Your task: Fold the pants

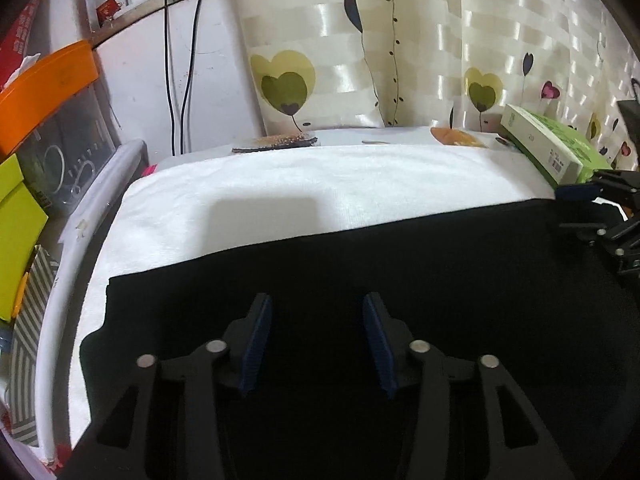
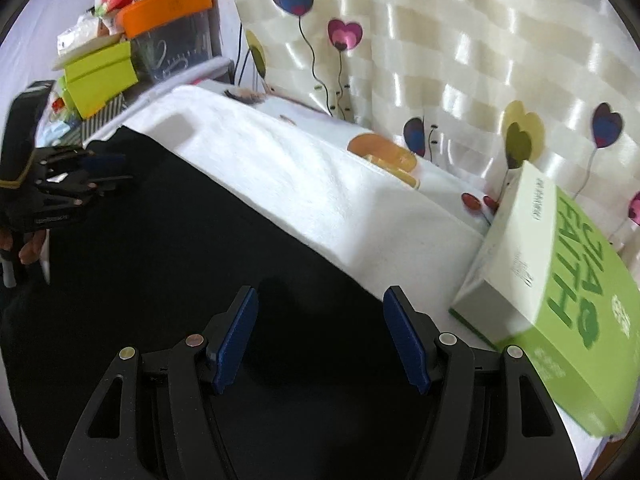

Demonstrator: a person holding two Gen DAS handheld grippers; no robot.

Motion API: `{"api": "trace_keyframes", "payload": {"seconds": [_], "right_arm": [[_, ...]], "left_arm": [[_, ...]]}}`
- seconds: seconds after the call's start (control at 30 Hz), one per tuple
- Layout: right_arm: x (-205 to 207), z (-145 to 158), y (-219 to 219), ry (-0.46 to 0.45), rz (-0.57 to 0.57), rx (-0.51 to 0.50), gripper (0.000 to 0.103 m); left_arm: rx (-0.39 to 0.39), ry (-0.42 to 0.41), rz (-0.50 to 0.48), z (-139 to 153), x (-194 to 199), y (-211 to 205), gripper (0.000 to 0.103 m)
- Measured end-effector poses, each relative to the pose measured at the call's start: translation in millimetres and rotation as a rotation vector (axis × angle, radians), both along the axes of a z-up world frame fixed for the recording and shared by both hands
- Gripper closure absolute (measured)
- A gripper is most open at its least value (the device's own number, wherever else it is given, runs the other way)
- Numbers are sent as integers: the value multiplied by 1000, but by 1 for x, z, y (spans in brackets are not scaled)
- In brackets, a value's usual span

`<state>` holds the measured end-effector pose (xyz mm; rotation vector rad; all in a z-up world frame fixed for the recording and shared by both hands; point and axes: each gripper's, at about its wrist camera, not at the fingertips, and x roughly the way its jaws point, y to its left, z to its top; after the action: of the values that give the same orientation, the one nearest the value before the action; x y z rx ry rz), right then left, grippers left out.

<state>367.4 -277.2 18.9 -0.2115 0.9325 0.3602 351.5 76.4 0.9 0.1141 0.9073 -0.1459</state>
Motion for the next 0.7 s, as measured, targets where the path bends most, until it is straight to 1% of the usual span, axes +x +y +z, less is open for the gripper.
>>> {"api": "trace_keyframes", "payload": {"seconds": [0.03, 0.1, 0.13, 0.17, 0.2, 0.23, 0.27, 0.37, 0.43, 0.57, 0.63, 0.7], "right_arm": [[3, -4, 1, 15, 7, -17, 37], [6, -6, -1, 18, 18, 9, 37], [7, -6, -2, 25, 18, 20, 44], [6, -5, -2, 19, 27, 27, 62], [5, -3, -1, 8, 35, 23, 73], [4, -2, 1, 4, 40, 18, 88], [1, -1, 6, -4, 49, -10, 92], [-7, 4, 16, -38, 65, -68, 94], [-20, 17, 20, -82, 66, -76, 94], [-56, 45, 25, -161, 80, -76, 95], [-81, 59, 30, -199, 92, -82, 95], [-106, 68, 36, -233, 105, -92, 95]], "left_arm": [[-3, -3, 0, 0, 1, 1, 50], [-2, -10, -3, 0, 1, 0, 49], [-3, -9, -3, 0, 1, 0, 49], [-5, -8, -3, 1, 1, 0, 49], [-6, -7, -3, 1, 2, 0, 49], [-5, -7, -3, 1, 3, 0, 49], [-4, -6, -1, 1, 4, -1, 49], [2, 0, 14, 2, 3, -3, 49], [-4, 9, 25, 5, 0, -3, 50], [-47, -26, 33, 21, -23, -3, 50], [-98, -47, 36, 34, -40, -1, 50], [-133, -75, 38, 46, -61, 1, 50]]}}
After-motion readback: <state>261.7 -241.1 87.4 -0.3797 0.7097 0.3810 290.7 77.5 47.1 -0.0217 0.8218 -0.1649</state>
